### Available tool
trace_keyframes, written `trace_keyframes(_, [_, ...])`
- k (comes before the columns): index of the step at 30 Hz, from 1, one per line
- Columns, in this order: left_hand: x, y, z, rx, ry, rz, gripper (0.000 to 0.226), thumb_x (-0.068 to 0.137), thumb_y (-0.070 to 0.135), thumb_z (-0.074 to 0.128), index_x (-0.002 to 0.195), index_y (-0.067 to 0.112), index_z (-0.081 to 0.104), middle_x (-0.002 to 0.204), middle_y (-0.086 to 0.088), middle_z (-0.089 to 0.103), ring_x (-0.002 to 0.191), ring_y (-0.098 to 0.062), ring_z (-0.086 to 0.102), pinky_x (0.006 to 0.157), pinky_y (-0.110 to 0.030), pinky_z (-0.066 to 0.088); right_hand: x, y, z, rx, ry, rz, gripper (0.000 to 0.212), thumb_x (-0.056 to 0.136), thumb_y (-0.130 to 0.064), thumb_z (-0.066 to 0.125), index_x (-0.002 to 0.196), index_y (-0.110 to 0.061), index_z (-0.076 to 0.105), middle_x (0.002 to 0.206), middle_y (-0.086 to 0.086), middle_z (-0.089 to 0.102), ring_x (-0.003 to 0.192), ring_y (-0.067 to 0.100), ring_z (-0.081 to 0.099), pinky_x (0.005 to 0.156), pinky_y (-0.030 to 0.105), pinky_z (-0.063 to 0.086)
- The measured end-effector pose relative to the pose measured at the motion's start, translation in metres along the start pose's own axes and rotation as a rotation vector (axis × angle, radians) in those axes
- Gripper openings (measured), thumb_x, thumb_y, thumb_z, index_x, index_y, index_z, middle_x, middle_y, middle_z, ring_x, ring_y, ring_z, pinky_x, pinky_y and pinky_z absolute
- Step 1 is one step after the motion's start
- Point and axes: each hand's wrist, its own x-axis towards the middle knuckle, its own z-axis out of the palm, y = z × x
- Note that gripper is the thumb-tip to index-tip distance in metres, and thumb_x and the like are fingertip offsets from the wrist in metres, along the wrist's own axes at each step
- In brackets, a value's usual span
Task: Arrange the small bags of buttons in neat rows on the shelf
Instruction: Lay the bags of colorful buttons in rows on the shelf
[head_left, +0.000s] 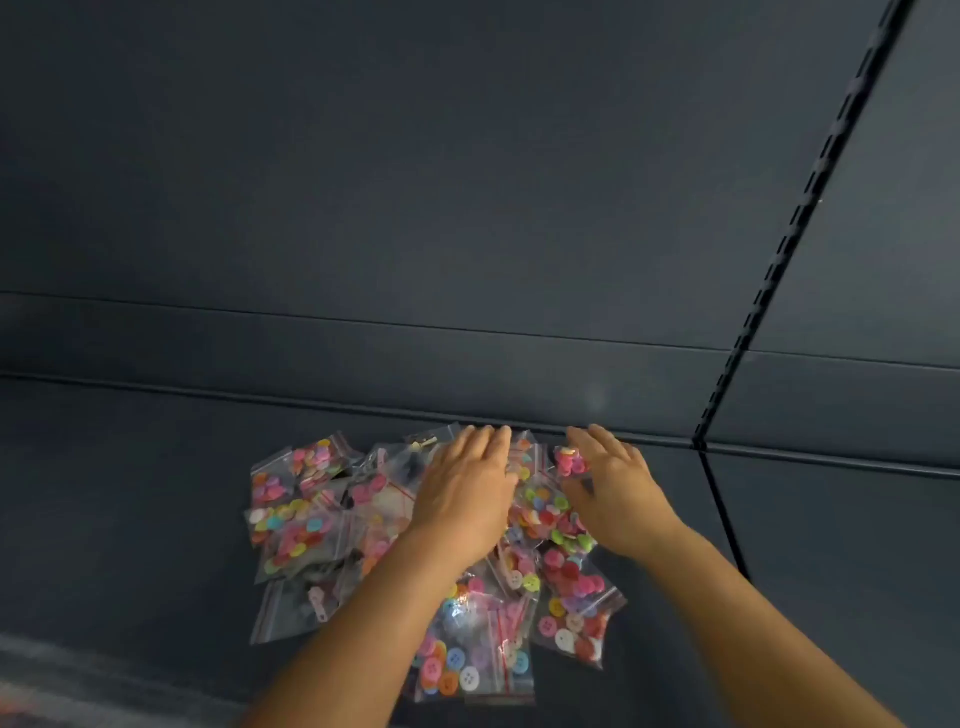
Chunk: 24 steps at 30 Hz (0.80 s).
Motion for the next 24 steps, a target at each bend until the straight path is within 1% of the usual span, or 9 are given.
trace_keyframes(2, [0.006, -0.002, 0.001, 0.063, -0.003, -0.026, 0.050, 0.103, 0.029, 0.028, 0.150, 0.015, 0.018, 0.157, -0.005, 0.017, 0.144, -0.024, 0.011, 0.117, -0.038, 0.007, 0.006, 0.003, 0.004, -0.041, -0.046, 0.054, 0.058, 0.097, -0.033, 0.039, 0.149, -0.024, 0.015, 0.159, 0.002, 0.007, 0.145, 0.026, 0.004, 0.116, 0.042, 0.014])
trace_keyframes(4, [0.010, -0.004, 0.004, 0.128, -0.008, -0.021, 0.045, 0.100, 0.019, 0.038, 0.145, 0.015, 0.032, 0.150, -0.007, 0.032, 0.139, -0.026, 0.024, 0.115, -0.040, 0.014, 0.008, 0.008, 0.008, -0.093, -0.113, 0.063, 0.052, 0.098, -0.034, 0.034, 0.148, -0.027, 0.020, 0.158, -0.001, 0.009, 0.145, 0.024, 0.005, 0.116, 0.043, 0.014])
trace_keyframes(7, [0.010, -0.006, 0.009, 0.086, 0.023, 0.016, 0.045, 0.095, 0.012, 0.047, 0.137, 0.027, 0.044, 0.133, 0.000, 0.052, 0.125, -0.022, 0.041, 0.108, -0.037, 0.024, 0.007, 0.016, 0.011, -0.037, -0.048, -0.015, 0.037, 0.099, -0.024, 0.035, 0.134, -0.025, 0.046, 0.146, -0.001, 0.038, 0.139, 0.022, 0.026, 0.112, 0.037, 0.025])
trace_keyframes(10, [0.007, -0.005, 0.010, -0.041, 0.086, 0.039, 0.038, 0.093, 0.016, 0.052, 0.127, 0.032, 0.052, 0.122, 0.005, 0.059, 0.117, -0.019, 0.048, 0.102, -0.033, 0.026, 0.003, 0.018, 0.010, 0.105, 0.073, -0.027, 0.023, 0.095, -0.015, 0.044, 0.108, -0.018, 0.063, 0.118, 0.001, 0.058, 0.120, 0.022, 0.047, 0.093, 0.024, 0.037])
trace_keyframes(12, [0.007, -0.003, 0.009, -0.075, 0.118, 0.018, 0.035, 0.095, 0.030, 0.049, 0.129, 0.029, 0.049, 0.116, 0.005, 0.062, 0.113, -0.019, 0.050, 0.099, -0.035, 0.026, 0.002, 0.017, 0.010, 0.129, 0.142, 0.078, 0.026, 0.093, -0.022, 0.050, 0.118, -0.018, 0.058, 0.122, 0.003, 0.056, 0.119, 0.025, 0.045, 0.091, 0.027, 0.038])
trace_keyframes(14, [0.009, -0.002, 0.009, -0.028, 0.109, -0.027, 0.042, 0.095, 0.043, 0.041, 0.133, 0.025, 0.045, 0.111, 0.003, 0.064, 0.111, -0.021, 0.051, 0.097, -0.038, 0.025, 0.002, 0.016, 0.011, 0.066, 0.154, 0.195, 0.043, 0.091, -0.033, 0.054, 0.131, -0.016, 0.048, 0.129, 0.007, 0.051, 0.122, 0.029, 0.039, 0.095, 0.034, 0.038])
trace_keyframes(17, [0.012, -0.001, 0.011, 0.008, 0.086, -0.056, 0.044, 0.094, 0.043, 0.047, 0.133, 0.023, 0.045, 0.112, 0.003, 0.065, 0.112, -0.022, 0.050, 0.096, -0.039, 0.025, 0.006, 0.010, 0.013, 0.064, 0.112, 0.292, 0.048, 0.090, -0.037, 0.055, 0.130, -0.012, 0.047, 0.125, 0.013, 0.051, 0.116, 0.032, 0.046, 0.093, 0.038, 0.044])
trace_keyframes(20, [0.014, 0.000, 0.013, -0.079, 0.118, -0.087, 0.048, 0.090, 0.035, 0.058, 0.134, 0.023, 0.045, 0.115, 0.002, 0.065, 0.115, -0.021, 0.049, 0.096, -0.037, 0.026, 0.009, 0.006, 0.009, 0.110, 0.098, 0.335, 0.029, 0.088, -0.029, 0.059, 0.106, -0.007, 0.060, 0.097, 0.010, 0.065, 0.087, 0.028, 0.062, 0.071, 0.036, 0.052])
trace_keyframes(24, [0.014, -0.001, 0.013, -0.178, 0.172, -0.096, 0.038, 0.088, 0.031, 0.061, 0.125, 0.026, 0.055, 0.111, 0.006, 0.066, 0.111, -0.020, 0.047, 0.091, -0.034, 0.026, 0.006, 0.005, 0.006, 0.212, 0.108, 0.321, 0.004, 0.083, -0.019, 0.064, 0.084, -0.015, 0.063, 0.070, -0.004, 0.061, 0.062, 0.012, 0.057, 0.049, 0.024, 0.044])
